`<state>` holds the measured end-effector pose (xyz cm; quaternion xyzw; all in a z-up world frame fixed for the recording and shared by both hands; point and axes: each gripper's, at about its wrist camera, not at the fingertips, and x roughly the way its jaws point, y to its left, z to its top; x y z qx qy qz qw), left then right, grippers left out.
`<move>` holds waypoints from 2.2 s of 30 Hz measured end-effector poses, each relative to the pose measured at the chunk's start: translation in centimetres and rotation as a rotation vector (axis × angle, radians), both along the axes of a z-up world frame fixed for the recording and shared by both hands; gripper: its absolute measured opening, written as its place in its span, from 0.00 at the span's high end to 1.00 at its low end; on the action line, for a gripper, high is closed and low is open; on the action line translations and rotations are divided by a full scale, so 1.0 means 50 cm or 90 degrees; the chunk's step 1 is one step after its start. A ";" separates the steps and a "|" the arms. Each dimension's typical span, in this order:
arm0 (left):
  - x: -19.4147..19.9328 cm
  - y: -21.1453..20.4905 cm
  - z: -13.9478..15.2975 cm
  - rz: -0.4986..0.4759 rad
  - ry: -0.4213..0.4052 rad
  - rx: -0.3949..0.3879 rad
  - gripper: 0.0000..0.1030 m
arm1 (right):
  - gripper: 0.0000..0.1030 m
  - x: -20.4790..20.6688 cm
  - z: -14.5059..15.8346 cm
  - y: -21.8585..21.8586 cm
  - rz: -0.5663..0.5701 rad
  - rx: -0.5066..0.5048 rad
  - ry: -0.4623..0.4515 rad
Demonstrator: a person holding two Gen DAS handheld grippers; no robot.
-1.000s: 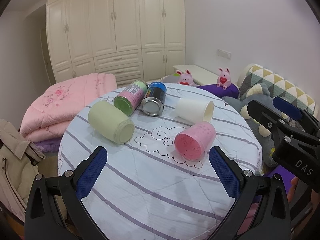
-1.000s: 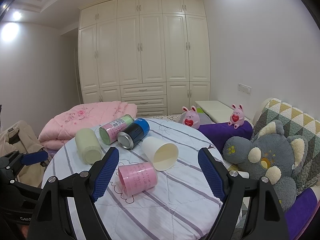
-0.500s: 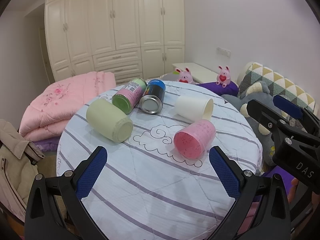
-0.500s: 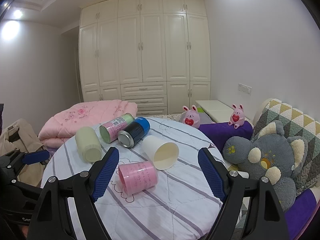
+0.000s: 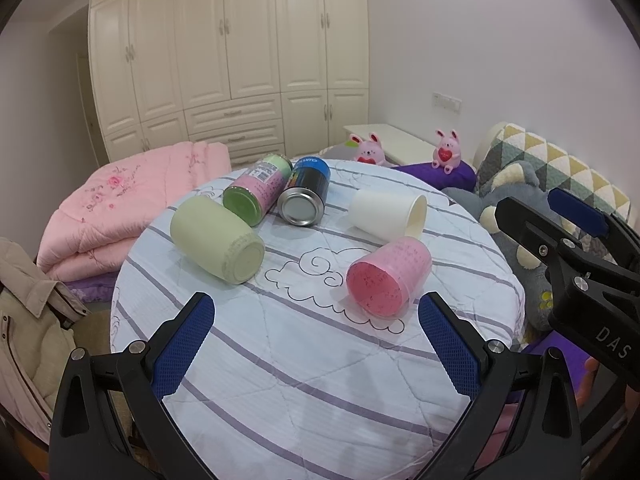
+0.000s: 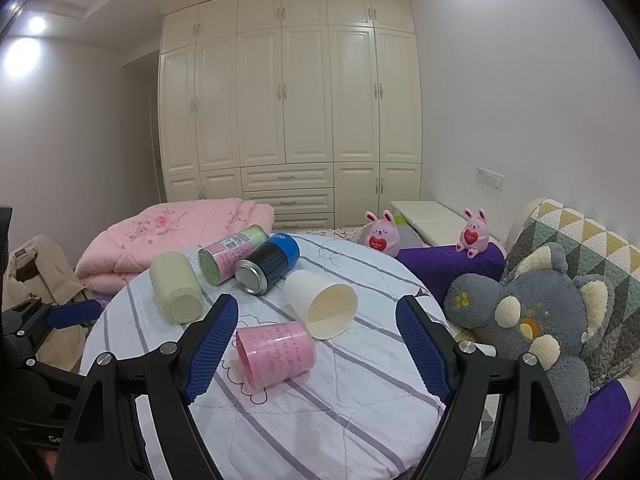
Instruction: Flip cup upright
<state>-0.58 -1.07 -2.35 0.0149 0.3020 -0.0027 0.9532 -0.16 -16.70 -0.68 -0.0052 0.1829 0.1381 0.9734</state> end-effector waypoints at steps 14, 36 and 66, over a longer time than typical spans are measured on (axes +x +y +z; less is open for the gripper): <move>0.026 -0.016 -0.026 -0.041 0.043 -0.020 0.00 | 0.20 -0.005 -0.001 -0.007 -0.006 0.002 -0.022; 0.233 -0.075 -0.146 -0.182 0.232 -0.084 0.00 | 0.20 0.069 -0.044 -0.040 -0.029 0.023 0.066; 0.155 0.018 -0.159 0.037 0.211 -0.099 0.25 | 0.20 0.106 -0.073 0.015 0.002 0.047 0.119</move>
